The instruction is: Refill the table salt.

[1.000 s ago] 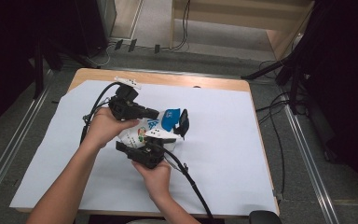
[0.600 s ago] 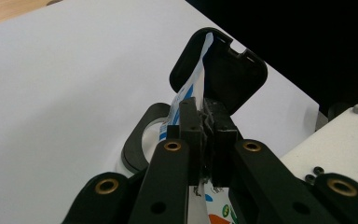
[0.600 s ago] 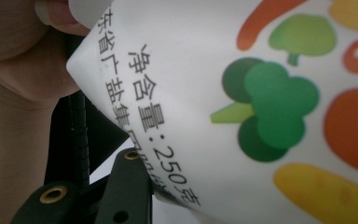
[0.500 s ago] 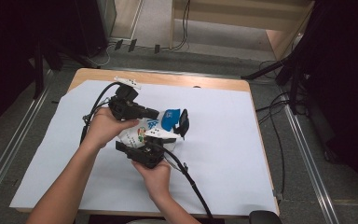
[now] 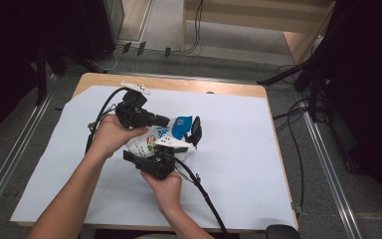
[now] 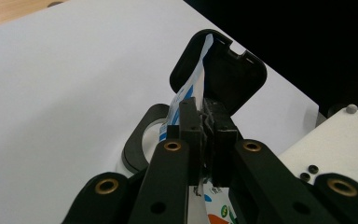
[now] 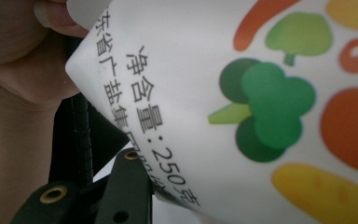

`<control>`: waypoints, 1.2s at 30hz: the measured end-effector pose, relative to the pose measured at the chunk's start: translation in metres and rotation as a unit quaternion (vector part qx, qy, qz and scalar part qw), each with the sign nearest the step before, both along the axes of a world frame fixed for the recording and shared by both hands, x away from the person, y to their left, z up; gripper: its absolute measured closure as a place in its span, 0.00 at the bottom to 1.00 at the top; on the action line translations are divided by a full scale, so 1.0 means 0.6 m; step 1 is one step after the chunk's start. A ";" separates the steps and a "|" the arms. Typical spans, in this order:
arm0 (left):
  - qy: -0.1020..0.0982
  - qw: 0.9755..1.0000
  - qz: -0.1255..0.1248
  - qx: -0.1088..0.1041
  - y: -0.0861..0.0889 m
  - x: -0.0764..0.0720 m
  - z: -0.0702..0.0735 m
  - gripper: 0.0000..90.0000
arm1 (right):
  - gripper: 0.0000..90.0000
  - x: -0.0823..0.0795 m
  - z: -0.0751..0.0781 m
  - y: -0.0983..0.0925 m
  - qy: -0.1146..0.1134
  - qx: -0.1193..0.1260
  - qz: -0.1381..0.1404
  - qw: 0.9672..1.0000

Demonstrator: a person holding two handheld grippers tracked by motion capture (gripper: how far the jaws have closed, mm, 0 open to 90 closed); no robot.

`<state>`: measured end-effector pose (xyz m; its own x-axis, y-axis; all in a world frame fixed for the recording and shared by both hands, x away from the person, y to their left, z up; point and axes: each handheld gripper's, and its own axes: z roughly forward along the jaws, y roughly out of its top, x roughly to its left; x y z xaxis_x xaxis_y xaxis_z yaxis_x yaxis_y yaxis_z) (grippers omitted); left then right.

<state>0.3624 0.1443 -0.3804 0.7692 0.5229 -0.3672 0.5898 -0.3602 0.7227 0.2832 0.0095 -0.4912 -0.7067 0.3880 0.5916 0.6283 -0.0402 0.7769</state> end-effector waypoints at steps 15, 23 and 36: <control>-0.001 1.000 0.000 -0.003 0.002 0.001 0.001 0.98 | 0.75 0.001 0.001 -0.001 0.004 0.008 0.000 1.000; -0.002 1.000 -0.003 0.000 0.003 0.001 0.000 0.97 | 0.75 0.000 0.001 -0.001 0.005 0.008 0.000 1.000; 0.003 1.000 -0.005 0.003 0.003 0.002 -0.002 0.97 | 0.75 0.001 0.003 -0.003 0.007 0.013 -0.002 1.000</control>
<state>0.3639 0.1463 -0.3815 0.7722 0.5171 -0.3691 0.5905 -0.3698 0.7173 0.2840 0.0080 -0.4894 -0.6972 0.3751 0.6109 0.6388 -0.0615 0.7669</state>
